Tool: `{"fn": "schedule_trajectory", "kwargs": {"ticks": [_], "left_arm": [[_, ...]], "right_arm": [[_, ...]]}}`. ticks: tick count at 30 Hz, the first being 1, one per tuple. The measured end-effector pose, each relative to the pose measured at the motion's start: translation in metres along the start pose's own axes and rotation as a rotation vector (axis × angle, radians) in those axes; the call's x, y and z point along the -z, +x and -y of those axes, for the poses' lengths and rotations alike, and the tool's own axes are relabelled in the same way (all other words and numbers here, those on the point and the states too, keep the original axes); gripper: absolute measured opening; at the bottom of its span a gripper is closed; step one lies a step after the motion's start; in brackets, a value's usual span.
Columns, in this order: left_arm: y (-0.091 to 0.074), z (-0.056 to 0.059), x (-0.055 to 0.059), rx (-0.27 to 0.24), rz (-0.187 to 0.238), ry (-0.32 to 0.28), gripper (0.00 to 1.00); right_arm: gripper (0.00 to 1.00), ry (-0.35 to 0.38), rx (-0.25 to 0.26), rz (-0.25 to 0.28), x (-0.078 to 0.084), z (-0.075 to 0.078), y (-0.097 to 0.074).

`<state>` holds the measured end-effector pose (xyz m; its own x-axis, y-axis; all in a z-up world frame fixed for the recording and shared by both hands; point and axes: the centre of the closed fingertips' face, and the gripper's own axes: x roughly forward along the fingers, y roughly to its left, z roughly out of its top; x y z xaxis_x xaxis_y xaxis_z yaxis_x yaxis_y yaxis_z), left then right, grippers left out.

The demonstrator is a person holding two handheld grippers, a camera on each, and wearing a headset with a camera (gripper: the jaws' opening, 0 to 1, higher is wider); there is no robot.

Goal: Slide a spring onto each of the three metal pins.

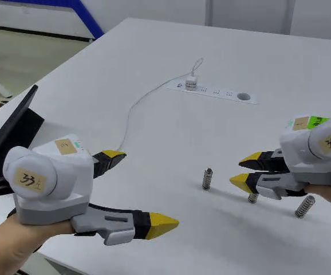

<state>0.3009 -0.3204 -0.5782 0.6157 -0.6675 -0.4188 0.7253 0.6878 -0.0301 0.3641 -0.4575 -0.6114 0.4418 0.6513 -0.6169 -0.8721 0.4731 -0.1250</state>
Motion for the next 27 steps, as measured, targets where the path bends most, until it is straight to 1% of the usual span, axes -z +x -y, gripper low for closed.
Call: {"fn": "schedule_trajectory", "kwargs": {"ticks": [2,4,7,8,10,13,15,17,18,21,24,27], "left_arm": [[0.001,0.003,-0.003,0.013,0.011,-0.001,0.98],[0.003,0.009,-0.008,0.037,0.030,-0.009,0.99],[0.005,0.013,-0.010,0.047,0.029,-0.002,0.99],[0.006,0.014,-0.009,0.047,0.025,0.002,0.99],[0.007,0.015,-0.009,0.051,0.023,0.006,0.99],[0.008,0.017,-0.010,0.061,0.025,0.006,0.99],[0.008,0.019,-0.009,0.070,0.024,0.004,0.99],[0.008,0.021,-0.009,0.074,0.021,0.005,0.99],[0.007,0.021,-0.009,0.077,0.022,0.002,0.99],[0.005,0.020,-0.011,0.074,0.033,-0.009,0.99],[0.005,0.018,-0.012,0.067,0.042,-0.018,0.99],[0.006,0.019,-0.014,0.064,0.048,-0.021,0.99]], "right_arm": [[0.24,0.016,0.017,0.012,0.002,0.002,-0.007],[0.25,0.041,0.042,0.031,0.003,0.002,-0.018],[0.27,0.067,0.070,0.067,0.003,0.004,-0.030],[0.27,0.076,0.078,0.095,0.001,0.004,-0.036],[0.29,0.082,0.085,0.117,0.002,0.002,-0.046],[0.29,0.090,0.104,0.119,0.008,0.002,-0.056],[0.29,0.093,0.136,0.119,0.016,0.004,-0.065],[0.29,0.099,0.149,0.120,0.021,0.003,-0.071],[0.29,0.111,0.158,0.117,0.027,0.003,-0.075],[0.29,0.142,0.172,0.119,0.035,0.001,-0.086],[0.29,0.183,0.199,0.138,0.040,0.000,-0.099],[0.30,0.206,0.233,0.164,0.043,0.001,-0.113]]}}
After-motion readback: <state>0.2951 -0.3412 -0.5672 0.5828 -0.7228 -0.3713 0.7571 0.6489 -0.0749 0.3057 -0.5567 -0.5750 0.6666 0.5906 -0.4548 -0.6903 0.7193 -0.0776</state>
